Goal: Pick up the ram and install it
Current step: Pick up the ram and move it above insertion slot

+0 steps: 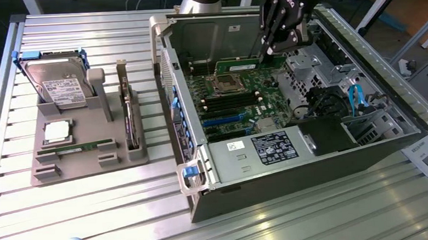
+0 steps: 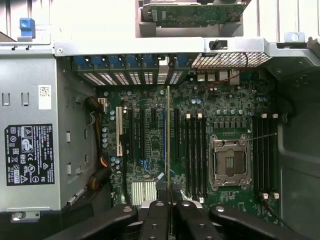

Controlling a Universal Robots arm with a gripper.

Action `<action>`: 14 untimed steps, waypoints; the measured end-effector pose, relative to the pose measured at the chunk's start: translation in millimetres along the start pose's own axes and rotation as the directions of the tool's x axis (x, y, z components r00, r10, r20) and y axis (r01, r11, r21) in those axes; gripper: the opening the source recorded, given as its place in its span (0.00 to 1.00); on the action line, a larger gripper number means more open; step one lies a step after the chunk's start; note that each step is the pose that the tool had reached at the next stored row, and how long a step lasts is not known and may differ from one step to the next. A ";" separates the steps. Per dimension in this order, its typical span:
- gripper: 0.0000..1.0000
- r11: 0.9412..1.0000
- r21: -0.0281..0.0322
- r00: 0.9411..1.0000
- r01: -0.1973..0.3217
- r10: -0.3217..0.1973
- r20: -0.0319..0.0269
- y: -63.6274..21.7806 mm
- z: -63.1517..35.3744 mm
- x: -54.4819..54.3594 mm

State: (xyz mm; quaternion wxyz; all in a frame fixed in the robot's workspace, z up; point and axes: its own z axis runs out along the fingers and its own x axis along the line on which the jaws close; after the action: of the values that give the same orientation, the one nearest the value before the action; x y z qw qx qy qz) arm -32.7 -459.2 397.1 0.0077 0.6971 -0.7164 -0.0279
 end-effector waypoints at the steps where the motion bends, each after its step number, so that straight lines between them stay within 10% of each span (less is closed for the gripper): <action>1: 0.12 1.000 0.000 1.000 0.000 0.000 0.000 0.1 0.2 -1.5; 14: 0.12 1.000 0.009 1.000 0.001 -0.001 0.001 0.2 2.2 -11.5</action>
State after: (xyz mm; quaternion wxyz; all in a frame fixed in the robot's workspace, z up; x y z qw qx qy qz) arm -32.7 -447.6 395.2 0.0042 0.6976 -0.7160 -0.0250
